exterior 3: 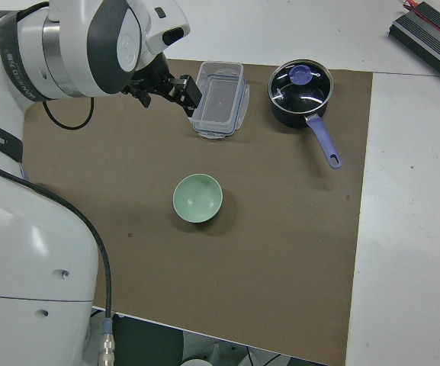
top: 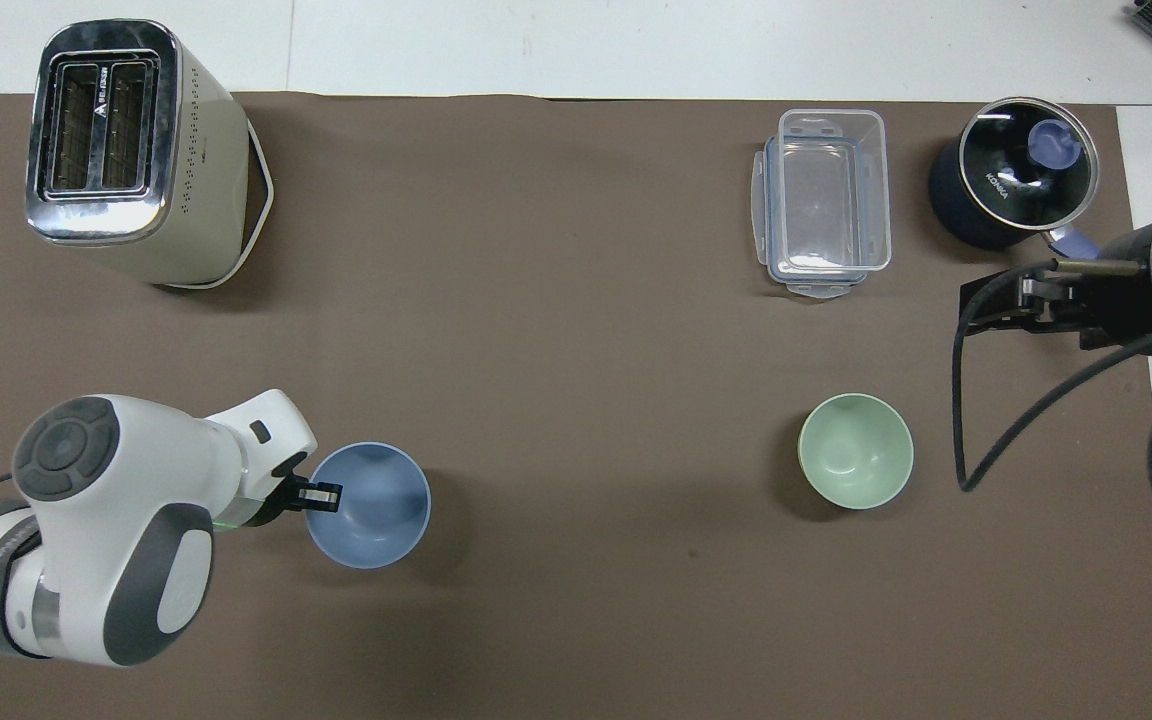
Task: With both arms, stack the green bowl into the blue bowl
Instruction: 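Grip the blue bowl rim and slide it toward the table center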
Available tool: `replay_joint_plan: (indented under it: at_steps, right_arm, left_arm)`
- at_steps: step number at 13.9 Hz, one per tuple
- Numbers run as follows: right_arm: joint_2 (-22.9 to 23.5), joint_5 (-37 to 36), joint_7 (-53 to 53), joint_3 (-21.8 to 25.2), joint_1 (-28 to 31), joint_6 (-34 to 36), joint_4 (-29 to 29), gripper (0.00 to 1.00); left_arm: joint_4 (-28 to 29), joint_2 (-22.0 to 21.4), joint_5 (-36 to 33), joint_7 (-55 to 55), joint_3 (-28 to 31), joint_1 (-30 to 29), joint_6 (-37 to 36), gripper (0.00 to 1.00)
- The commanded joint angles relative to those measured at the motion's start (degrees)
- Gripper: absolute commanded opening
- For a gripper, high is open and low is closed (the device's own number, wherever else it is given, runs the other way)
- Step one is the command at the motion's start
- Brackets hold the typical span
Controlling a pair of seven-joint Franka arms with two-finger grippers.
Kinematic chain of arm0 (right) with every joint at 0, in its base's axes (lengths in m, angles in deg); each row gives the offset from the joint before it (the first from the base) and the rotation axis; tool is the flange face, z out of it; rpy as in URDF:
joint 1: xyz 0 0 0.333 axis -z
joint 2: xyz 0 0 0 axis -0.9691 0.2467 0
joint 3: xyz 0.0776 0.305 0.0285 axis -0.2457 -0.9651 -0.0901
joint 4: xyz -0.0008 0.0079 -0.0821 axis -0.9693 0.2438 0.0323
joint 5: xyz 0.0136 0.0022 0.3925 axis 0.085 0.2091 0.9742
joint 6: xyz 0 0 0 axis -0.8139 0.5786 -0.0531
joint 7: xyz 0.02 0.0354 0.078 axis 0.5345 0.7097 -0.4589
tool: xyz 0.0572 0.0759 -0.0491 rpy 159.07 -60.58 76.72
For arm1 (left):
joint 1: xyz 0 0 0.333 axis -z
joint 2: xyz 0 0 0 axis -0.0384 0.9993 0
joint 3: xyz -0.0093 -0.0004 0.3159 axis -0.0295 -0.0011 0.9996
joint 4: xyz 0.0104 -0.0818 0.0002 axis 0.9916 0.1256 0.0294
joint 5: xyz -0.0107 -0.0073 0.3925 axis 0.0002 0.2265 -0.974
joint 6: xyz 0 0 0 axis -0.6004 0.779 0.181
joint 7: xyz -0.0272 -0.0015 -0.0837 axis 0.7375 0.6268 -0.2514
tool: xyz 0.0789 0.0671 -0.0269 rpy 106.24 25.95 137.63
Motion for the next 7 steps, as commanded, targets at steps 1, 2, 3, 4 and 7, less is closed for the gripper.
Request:
replay_joint_plan:
  at_steps: [1, 2, 3, 4, 7]
  right_arm:
    - [-0.8, 1.3, 0.2, -0.3, 0.9, 0.4, 0.7, 1.0]
    - [-0.8, 1.3, 0.2, -0.3, 0.9, 0.4, 0.7, 1.0]
    - [-0.8, 1.3, 0.2, -0.3, 0.9, 0.4, 0.7, 1.0]
    - [-0.8, 1.3, 0.2, -0.2, 0.9, 0.5, 0.7, 1.0]
    - [-0.8, 1.3, 0.2, -0.2, 1.0, 0.4, 0.7, 1.0]
  left_arm:
    - [-2.0, 0.5, 2.2, -7.2, 0.7, 6.5, -0.6, 0.0]
    - [-2.3, 0.7, 2.8, -9.6, 0.7, 8.0, -0.5, 0.0]
    - [-2.5, 0.6, 2.9, -11.8, 0.7, 9.9, -0.5, 0.0]
    - [-2.8, 0.7, 3.7, -15.3, 0.7, 12.0, -0.5, 0.0]
    - [-4.2, 1.4, 4.1, -24.7, 0.7, 18.1, 1.7, 0.0]
